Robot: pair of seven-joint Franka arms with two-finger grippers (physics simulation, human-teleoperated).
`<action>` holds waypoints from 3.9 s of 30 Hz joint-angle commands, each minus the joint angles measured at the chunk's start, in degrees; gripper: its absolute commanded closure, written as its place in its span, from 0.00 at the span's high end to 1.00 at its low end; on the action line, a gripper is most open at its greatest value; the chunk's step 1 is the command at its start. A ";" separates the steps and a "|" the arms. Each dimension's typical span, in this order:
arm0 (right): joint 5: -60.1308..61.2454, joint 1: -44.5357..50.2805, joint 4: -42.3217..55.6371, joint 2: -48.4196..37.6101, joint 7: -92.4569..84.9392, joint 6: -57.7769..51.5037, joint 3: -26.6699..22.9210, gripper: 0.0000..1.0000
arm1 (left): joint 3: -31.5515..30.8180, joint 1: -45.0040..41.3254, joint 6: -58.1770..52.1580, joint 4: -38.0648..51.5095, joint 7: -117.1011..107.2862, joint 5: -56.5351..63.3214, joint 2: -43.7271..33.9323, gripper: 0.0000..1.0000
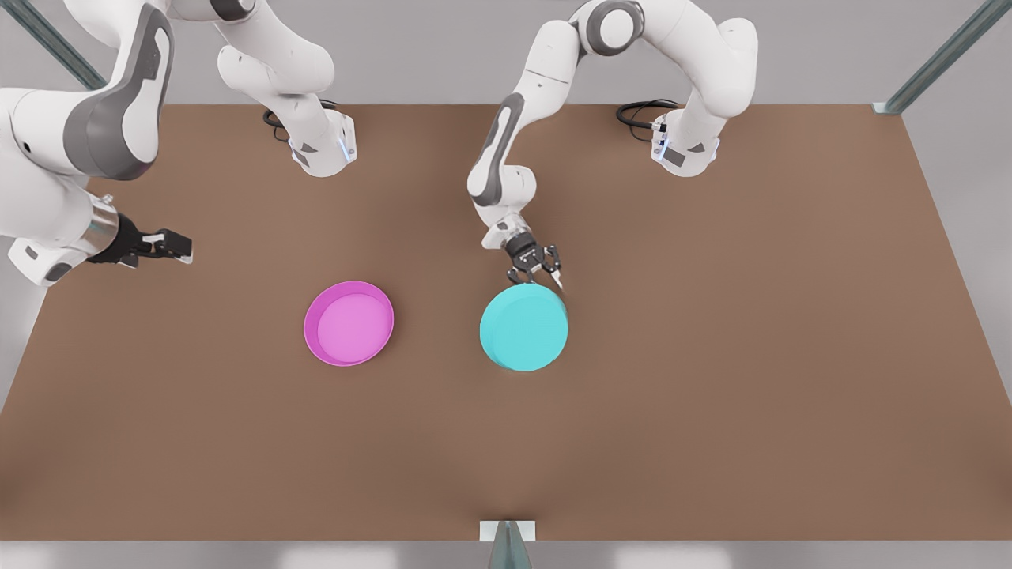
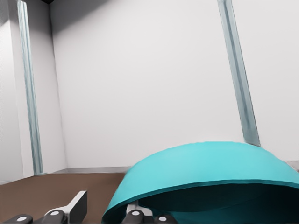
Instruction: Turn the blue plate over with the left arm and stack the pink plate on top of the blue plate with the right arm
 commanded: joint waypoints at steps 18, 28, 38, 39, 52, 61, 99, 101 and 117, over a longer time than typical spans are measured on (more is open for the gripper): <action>0.11 0.11 0.11 0.38 -0.79 0.05 0.05 1.00 | 34.15 9.79 -51.37 34.04 124.98 -64.72 -32.50 0.68; 0.11 -0.41 -13.47 1.44 -9.55 15.91 0.14 1.00 | -44.38 98.39 -43.85 39.54 127.55 -59.94 -47.69 1.00; 17.69 -2.09 -42.16 10.13 -24.52 59.46 4.71 1.00 | -47.93 99.81 -31.59 28.07 128.61 -57.53 -50.09 1.00; 17.69 -2.00 -42.34 11.71 -24.60 60.70 5.41 1.00 | -47.93 99.81 -31.86 28.07 128.34 -57.53 -49.82 1.00; 17.78 -0.77 -42.95 19.98 -24.52 66.76 5.85 1.00 | -45.38 99.54 -37.48 28.07 129.13 -57.71 -50.00 1.00; 17.78 -0.68 -42.95 18.92 -24.25 66.06 6.82 0.81 | -45.38 99.54 -37.22 28.16 129.22 -57.88 -50.00 1.00; 56.71 19.53 -14.74 27.09 -5.97 50.41 15.26 0.21 | -41.43 99.54 -37.39 28.86 133.26 -59.90 -49.30 1.00; 56.89 21.82 -12.19 29.56 -3.78 52.79 15.26 0.21 | -40.81 99.54 -37.22 28.86 131.86 -60.52 -49.12 1.00; 53.99 25.51 -15.27 31.49 0.09 54.02 12.80 0.21 | -40.72 99.54 -36.87 28.86 131.77 -60.35 -49.03 1.00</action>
